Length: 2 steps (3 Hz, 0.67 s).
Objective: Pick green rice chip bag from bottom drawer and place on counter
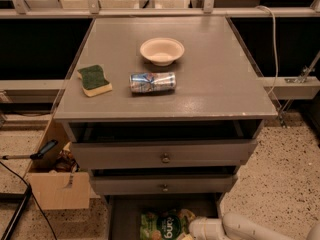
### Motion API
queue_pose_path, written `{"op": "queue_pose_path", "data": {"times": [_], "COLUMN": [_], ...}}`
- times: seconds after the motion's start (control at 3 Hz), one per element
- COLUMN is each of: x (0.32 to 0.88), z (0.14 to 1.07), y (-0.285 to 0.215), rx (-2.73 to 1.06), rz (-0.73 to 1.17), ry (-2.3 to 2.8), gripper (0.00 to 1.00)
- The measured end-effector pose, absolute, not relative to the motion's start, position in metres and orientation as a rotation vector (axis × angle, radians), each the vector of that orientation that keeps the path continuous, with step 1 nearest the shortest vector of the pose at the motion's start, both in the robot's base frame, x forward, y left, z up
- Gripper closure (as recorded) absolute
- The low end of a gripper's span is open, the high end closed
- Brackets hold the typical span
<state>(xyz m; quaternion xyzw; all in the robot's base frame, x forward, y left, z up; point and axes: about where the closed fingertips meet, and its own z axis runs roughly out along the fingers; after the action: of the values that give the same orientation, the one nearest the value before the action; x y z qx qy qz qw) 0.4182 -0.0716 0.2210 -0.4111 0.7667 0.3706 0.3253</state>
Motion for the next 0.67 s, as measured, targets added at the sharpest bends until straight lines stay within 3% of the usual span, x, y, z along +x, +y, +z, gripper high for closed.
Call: {"op": "queue_pose_path", "data": {"times": [0.67], "x": [0.4184], "z": [0.219], "y": [-0.0723], "rx": [-1.063], "rz": [0.959], "ry": [2.014], "gripper": [0.0]}}
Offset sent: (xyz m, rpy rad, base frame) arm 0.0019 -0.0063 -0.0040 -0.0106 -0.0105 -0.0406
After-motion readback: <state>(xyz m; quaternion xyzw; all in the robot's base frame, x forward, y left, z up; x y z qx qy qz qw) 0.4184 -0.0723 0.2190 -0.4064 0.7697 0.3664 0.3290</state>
